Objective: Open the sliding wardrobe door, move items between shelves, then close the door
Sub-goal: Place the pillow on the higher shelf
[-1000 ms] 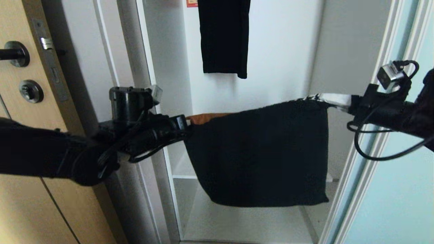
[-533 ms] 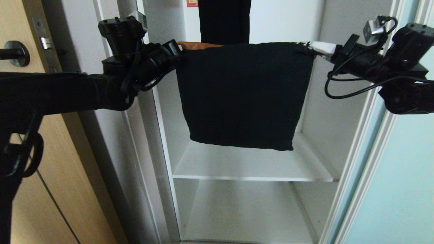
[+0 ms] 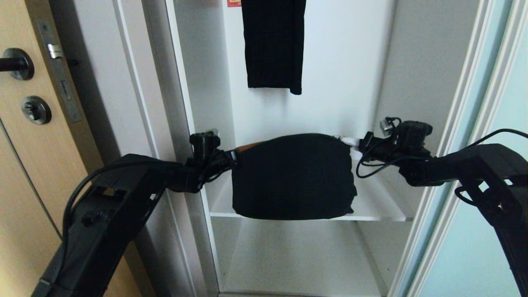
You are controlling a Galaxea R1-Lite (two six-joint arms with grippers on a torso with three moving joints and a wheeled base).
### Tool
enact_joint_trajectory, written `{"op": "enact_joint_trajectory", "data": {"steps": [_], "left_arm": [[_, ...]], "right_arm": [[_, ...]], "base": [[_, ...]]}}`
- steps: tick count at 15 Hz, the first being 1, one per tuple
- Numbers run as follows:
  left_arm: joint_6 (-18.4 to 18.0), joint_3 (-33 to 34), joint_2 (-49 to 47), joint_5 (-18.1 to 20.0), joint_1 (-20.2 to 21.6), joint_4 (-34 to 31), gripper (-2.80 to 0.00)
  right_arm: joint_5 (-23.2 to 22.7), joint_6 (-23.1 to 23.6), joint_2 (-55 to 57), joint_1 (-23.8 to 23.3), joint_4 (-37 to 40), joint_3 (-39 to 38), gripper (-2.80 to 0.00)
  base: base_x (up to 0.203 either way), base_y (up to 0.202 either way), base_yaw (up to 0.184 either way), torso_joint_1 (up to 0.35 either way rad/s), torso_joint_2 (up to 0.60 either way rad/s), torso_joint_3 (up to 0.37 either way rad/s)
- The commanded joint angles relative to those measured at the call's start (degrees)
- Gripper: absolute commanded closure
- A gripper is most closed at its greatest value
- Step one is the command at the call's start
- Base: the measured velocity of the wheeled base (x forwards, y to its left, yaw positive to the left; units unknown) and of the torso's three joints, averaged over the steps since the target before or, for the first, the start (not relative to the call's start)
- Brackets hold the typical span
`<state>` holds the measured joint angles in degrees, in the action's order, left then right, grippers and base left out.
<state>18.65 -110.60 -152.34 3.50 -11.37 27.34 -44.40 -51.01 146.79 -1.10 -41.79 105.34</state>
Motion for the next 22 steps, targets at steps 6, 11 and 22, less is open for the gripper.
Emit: {"op": "enact_joint_trajectory", "data": {"steps": [6, 11, 22], "left_arm": [[-0.08, 15.46, 3.53, 3.63, 0.39, -3.93, 0.00], [-1.17, 16.11, 3.27, 3.89, -0.68, -9.28, 0.00], [4.82, 0.01, 0.65, -5.16, -1.31, -9.47, 0.00]], "right_arm": [[-0.16, 0.29, -7.00, -0.48, 1.21, -16.72, 0.00], [-0.07, 0.70, -8.18, -1.32, 1.16, -21.18, 0.00], [-0.12, 1.32, -15.10, -3.31, 0.59, -26.08, 0.00]], "base": [[0.000, 0.000, 0.000, 0.000, 0.00, 0.000], [0.000, 0.000, 0.000, 0.000, 0.00, 0.000], [0.000, 0.000, 0.000, 0.000, 0.00, 0.000]]}}
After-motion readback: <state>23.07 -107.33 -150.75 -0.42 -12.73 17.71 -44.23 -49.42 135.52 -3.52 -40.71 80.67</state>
